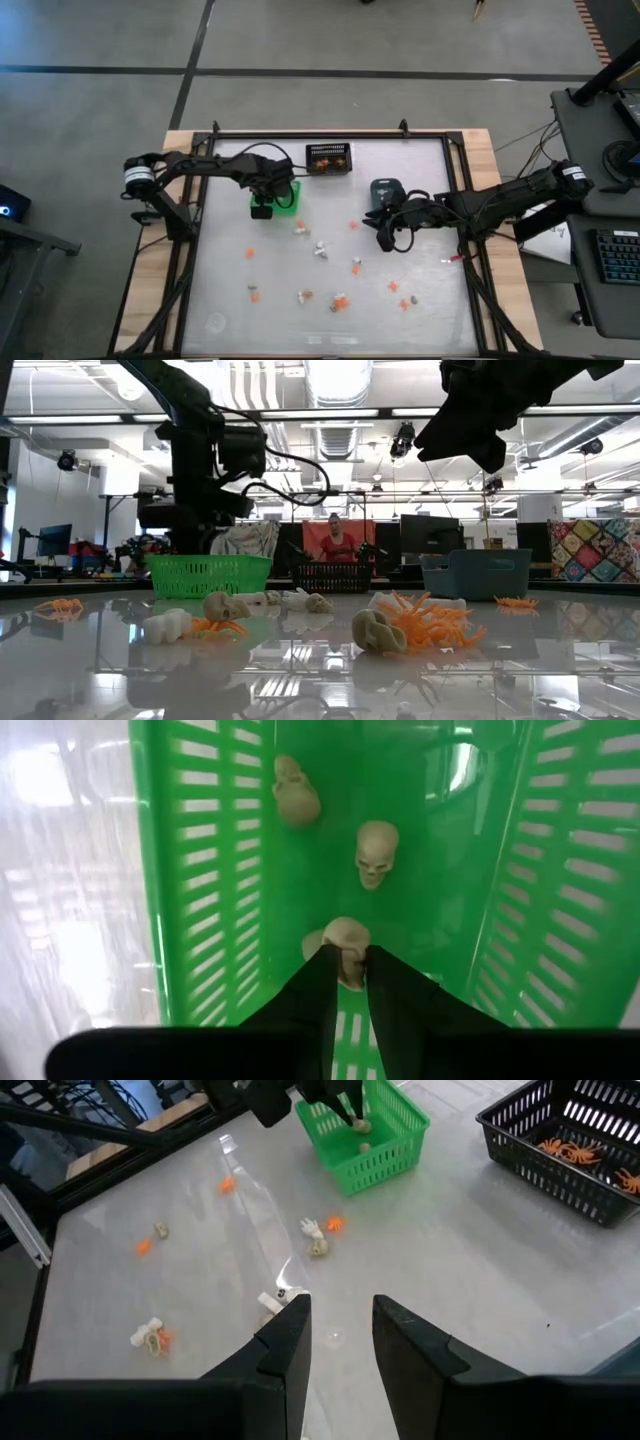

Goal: Sort Halloween decoration
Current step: Put the gray skull toy into the green bin, then put the white skeleton toy into the blue bin

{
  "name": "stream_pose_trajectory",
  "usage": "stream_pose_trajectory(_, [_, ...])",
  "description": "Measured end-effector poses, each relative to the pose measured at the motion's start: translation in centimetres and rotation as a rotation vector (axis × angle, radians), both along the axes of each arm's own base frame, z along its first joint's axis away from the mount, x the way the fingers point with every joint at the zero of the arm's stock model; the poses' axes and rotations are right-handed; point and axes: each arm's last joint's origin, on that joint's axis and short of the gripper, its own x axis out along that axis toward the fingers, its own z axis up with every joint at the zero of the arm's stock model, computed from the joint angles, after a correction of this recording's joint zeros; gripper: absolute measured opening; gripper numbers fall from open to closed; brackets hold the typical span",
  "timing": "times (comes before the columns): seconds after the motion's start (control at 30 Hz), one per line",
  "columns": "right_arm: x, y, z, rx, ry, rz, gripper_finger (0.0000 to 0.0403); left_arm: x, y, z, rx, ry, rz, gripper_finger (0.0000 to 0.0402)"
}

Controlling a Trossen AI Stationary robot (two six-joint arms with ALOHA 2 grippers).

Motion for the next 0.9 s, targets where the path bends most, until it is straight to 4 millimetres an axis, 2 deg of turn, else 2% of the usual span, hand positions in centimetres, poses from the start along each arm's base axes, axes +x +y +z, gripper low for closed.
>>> stream_pose_trajectory(0.5, [0.0,0.0,0.0,0.049,-0.008,-0.029,0.01,0.0,0.1,0.4,0.051,-0.011,0.03,0.0086])
stream_pose_trajectory(0.7, [0.0,0.1,0.1,0.174,-0.016,-0.072,0.01,-0.4,0.0,2.6,0.068,-0.099,0.048,0.0093])
stream_pose_trajectory(0.9, [0.6,0.4,0.5,0.232,0.035,-0.052,0.0097,-1.0,-0.7,6.0,-0.007,-0.355,0.062,0.0094])
